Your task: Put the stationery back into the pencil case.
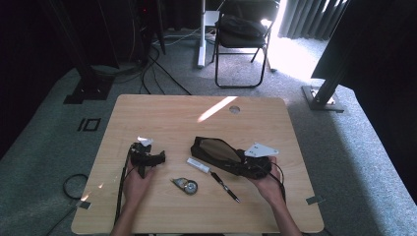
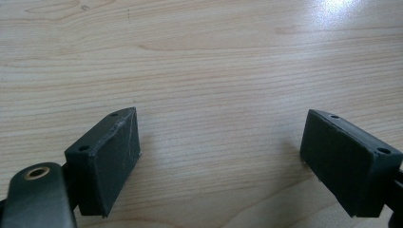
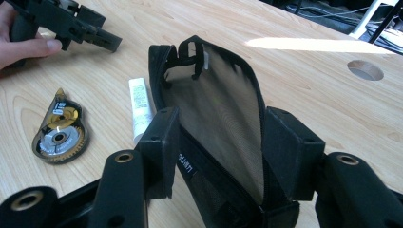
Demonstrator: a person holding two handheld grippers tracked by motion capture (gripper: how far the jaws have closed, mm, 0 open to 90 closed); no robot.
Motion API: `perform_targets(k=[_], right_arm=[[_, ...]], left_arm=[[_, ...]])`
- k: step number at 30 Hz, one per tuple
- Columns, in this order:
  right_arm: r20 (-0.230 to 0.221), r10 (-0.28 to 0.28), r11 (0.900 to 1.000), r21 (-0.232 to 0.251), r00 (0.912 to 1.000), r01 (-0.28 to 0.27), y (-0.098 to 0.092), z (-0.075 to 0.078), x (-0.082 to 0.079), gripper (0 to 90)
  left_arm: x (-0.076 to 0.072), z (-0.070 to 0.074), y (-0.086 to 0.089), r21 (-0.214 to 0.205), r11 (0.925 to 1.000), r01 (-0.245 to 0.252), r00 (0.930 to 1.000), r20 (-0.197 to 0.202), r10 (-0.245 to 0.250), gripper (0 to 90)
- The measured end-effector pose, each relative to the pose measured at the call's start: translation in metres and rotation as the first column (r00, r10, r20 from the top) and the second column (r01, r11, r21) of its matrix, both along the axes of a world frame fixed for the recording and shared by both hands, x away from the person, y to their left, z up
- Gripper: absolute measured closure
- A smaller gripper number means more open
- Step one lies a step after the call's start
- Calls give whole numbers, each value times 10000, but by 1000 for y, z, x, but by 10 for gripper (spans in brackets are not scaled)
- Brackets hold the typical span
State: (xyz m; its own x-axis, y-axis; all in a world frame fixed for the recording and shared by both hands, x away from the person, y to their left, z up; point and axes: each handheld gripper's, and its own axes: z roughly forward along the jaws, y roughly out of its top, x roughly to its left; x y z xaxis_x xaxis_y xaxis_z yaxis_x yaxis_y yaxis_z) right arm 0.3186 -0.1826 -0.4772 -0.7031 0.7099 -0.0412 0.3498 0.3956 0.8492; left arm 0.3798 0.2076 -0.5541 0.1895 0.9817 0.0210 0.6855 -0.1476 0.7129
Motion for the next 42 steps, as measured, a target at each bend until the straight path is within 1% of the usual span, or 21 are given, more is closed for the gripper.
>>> perform_targets(k=[9, 15, 21, 27, 32, 37, 42], right_arm=[[25, 25, 9994, -343, 10000, -24, 7, -3, -5, 489], [40, -20, 9990, -448, 10000, 22, 12, -6, -9, 528], [216, 144, 9990, -434, 9997, -135, 16, -8, -15, 588], [150, 356, 9981, -509, 9993, -348, 20, -10, -20, 637], [110, 412, 9974, -594, 9991, -405, 22, -15, -23, 640], [-55, 496, 9964, -681, 9988, -499, 25, -21, -27, 653], [-36, 500, 9955, -807, 9987, -501, 27, -25, -30, 667]], left_arm=[[0, 0, 0, 0, 10000, 1, 10000, 0, -1, 134], [0, 0, 0, -2, 10000, -2, 10000, -2, 2, 134], [0, 0, 0, -13, 10000, 8, 10000, 14, -8, 134], [0, 0, 0, -15, 10000, 8, 10000, 14, -8, 134], [0, 0, 0, -13, 10000, 10, 10000, 10, -10, 134], [0, 0, 0, -14, 10000, 9, 10000, 14, -9, 134], [0, 0, 0, -15, 10000, 7, 10000, 18, -7, 134]])
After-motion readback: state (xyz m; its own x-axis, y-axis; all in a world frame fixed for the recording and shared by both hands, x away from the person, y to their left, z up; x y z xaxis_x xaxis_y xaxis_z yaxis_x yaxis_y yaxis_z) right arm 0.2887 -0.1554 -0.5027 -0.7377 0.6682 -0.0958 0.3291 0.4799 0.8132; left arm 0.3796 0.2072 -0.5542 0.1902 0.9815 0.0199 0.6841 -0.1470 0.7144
